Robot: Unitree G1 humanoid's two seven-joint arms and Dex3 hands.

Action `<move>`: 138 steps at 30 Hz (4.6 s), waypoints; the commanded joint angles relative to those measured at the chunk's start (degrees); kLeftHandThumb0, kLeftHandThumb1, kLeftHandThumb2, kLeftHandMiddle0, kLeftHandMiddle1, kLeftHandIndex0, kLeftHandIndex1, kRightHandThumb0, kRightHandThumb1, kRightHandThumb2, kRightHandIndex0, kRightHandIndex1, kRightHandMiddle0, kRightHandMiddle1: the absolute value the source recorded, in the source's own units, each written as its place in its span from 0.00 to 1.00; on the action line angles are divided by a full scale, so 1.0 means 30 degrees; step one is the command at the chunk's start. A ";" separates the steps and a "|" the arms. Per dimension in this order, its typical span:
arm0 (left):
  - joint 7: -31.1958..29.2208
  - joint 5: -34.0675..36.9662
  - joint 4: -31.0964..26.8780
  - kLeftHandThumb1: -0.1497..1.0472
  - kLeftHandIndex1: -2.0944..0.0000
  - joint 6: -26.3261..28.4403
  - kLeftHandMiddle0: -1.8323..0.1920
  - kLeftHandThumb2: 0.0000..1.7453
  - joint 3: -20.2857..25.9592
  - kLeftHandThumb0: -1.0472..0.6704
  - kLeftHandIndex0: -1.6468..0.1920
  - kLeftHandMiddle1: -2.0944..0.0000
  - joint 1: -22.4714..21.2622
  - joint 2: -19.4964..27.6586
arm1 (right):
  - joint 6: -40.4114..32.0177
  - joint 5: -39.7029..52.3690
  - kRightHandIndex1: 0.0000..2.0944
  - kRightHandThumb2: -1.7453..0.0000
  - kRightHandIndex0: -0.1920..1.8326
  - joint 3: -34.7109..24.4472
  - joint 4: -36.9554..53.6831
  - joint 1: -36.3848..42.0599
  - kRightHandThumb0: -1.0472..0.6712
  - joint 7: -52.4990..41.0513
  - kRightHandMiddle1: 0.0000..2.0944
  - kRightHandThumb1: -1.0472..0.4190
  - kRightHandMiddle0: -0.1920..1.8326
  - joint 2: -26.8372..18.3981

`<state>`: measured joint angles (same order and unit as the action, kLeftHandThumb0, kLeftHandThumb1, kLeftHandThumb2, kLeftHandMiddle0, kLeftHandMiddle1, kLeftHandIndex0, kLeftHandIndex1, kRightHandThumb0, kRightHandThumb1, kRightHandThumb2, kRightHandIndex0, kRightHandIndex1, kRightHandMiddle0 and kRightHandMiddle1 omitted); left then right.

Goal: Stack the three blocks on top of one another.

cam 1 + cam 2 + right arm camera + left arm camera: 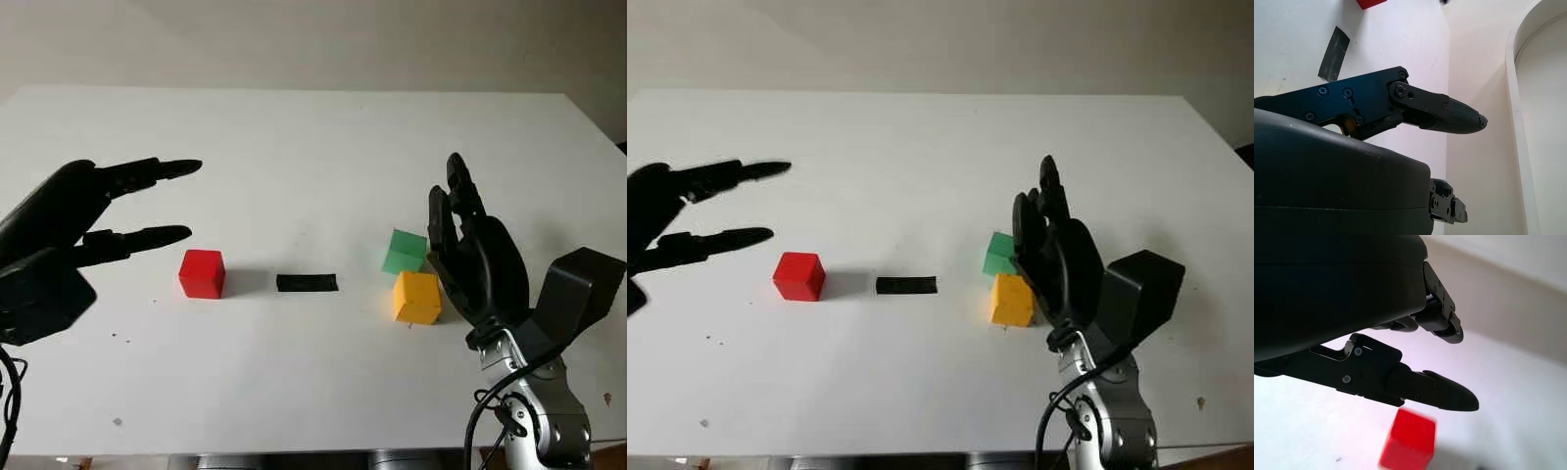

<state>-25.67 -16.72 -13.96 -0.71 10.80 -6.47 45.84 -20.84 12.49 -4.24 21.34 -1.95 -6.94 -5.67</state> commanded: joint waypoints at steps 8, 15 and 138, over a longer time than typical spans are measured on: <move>0.0611 -0.5132 0.0579 0.99 0.98 -0.0149 0.85 0.04 -0.2697 0.16 0.67 0.99 -0.0449 0.0466 | 0.0398 0.0272 0.00 0.64 0.00 -0.0052 -0.0058 0.0094 0.22 -0.0143 0.00 0.00 0.00 0.0181; 0.0472 -0.6649 0.0612 0.97 0.98 0.0375 0.86 0.03 -0.3874 0.15 0.67 0.98 -0.0493 0.0116 | 0.0556 0.0327 0.00 0.65 0.00 -0.0097 -0.0033 0.0216 0.22 -0.0236 0.00 0.00 0.00 0.0139; 0.3595 -0.7523 0.2721 0.93 0.98 0.2377 0.99 0.03 -0.8621 0.23 0.83 0.98 -0.3137 -0.7528 | 0.0809 0.0845 0.00 0.68 0.00 0.0000 -0.0276 0.0168 0.23 -0.0454 0.00 0.00 0.00 0.0310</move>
<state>-14.77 -39.70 -4.89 6.65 -15.09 -15.92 23.06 -18.61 14.85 -4.23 20.48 -1.14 -8.16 -4.55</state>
